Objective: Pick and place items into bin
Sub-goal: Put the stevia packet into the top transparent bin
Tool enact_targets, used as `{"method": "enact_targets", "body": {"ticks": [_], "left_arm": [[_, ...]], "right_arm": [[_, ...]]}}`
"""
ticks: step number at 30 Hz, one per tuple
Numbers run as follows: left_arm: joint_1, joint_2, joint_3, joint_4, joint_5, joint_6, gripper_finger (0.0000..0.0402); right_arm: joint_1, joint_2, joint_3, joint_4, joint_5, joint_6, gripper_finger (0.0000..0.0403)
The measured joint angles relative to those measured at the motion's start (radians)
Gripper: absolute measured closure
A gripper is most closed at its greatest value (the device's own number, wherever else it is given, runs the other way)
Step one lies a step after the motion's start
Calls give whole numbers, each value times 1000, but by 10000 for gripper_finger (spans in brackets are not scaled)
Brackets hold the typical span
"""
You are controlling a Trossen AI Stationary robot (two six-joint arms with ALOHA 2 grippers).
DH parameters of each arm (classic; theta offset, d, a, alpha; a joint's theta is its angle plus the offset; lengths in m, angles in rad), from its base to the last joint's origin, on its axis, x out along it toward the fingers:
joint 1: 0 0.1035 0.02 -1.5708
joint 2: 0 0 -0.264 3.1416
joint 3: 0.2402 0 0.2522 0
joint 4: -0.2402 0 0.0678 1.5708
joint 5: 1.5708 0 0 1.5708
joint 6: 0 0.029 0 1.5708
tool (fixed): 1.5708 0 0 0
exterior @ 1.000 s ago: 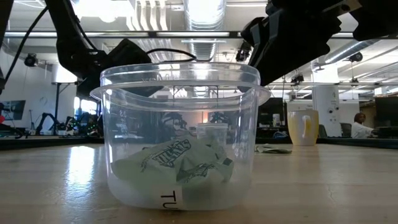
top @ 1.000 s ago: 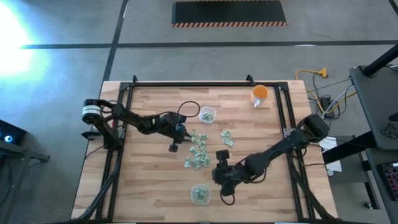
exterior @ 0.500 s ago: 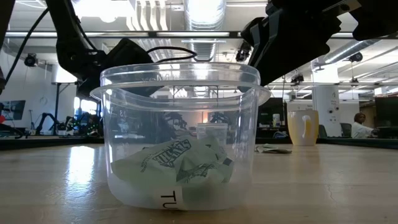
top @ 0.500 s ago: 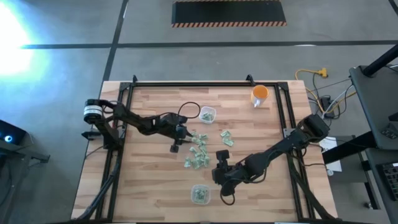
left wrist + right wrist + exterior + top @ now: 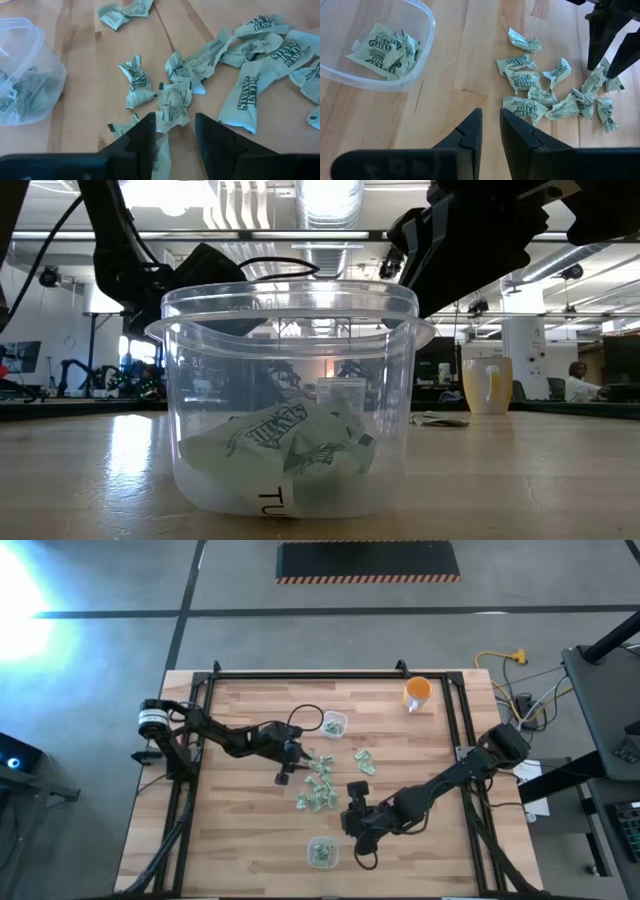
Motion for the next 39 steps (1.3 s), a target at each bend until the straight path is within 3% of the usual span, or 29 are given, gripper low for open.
{"method": "enact_targets", "body": {"ticks": [6,17,22,29,39], "left_arm": [[1,0,0,-2,-49,2,290],[0,0,0,-4,-48,4,377],[0,0,0,-4,-48,5,397],[-1,0,-1,-4,10,21,391],[-6,0,-2,-4,16,28,321]], "right_arm": [[0,0,0,1,0,0,346],[0,0,0,1,0,0,346],[0,0,-2,2,0,0,346],[0,0,-5,5,0,0,346],[-1,0,-19,20,0,0,346]]}}
